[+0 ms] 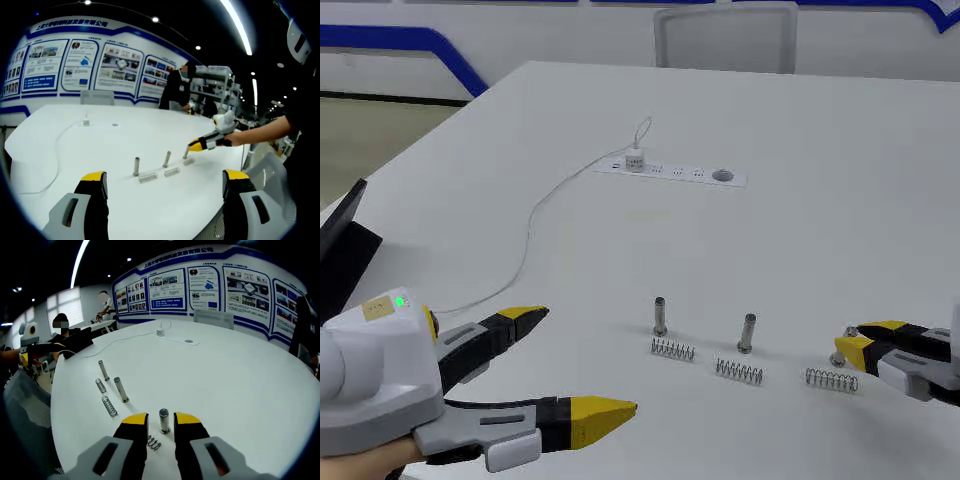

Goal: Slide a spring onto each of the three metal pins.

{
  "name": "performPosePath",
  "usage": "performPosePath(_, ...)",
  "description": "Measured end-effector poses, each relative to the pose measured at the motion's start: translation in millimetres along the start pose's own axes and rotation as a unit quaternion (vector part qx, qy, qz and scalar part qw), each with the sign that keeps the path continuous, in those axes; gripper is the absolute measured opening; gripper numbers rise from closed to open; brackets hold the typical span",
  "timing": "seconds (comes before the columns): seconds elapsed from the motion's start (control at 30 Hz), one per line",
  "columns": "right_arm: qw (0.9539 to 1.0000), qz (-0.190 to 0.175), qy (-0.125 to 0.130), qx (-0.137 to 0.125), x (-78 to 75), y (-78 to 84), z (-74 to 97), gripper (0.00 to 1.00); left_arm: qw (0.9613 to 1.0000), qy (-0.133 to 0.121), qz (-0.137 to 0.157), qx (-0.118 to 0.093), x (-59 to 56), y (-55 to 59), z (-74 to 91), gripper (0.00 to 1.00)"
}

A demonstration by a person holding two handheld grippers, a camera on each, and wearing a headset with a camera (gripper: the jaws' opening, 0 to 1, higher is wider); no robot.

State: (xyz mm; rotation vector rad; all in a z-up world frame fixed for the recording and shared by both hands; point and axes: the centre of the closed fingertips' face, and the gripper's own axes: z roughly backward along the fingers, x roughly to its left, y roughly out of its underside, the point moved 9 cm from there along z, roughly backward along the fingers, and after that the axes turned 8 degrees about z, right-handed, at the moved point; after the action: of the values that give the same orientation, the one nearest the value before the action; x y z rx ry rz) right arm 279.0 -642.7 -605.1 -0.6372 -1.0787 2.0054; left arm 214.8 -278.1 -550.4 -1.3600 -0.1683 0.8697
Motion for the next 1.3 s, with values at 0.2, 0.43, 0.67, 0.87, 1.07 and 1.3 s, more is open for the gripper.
performPosePath(0.2,0.9998,0.001,-0.013,0.017,2.2,13.0,3.8,0.23,1.0000,0.004,0.000,0.004,-0.6,-0.1,-4.3,0.97)
performPosePath(0.43,0.9969,0.016,-0.067,0.037,13.0,27.3,-0.1,0.25,0.9999,0.004,0.001,0.015,-0.9,4.4,-5.3,0.97)
performPosePath(0.67,0.9938,0.030,-0.091,0.057,8.8,34.7,-8.7,0.25,0.9998,-0.003,0.001,0.018,1.4,4.7,-2.5,0.97)
performPosePath(0.87,0.9913,0.037,-0.112,0.059,7.5,34.4,-16.6,0.24,0.9998,-0.007,0.004,0.018,2.8,4.5,-4.3,0.97)
performPosePath(1.07,0.9873,0.059,-0.134,0.061,10.3,32.8,-16.0,0.23,0.9997,-0.004,0.004,0.023,1.2,5.8,-8.3,0.97)
performPosePath(1.3,0.9837,0.088,-0.142,0.066,9.3,34.1,-10.3,0.20,0.9997,-0.004,0.004,0.023,1.2,6.3,-7.8,0.97)
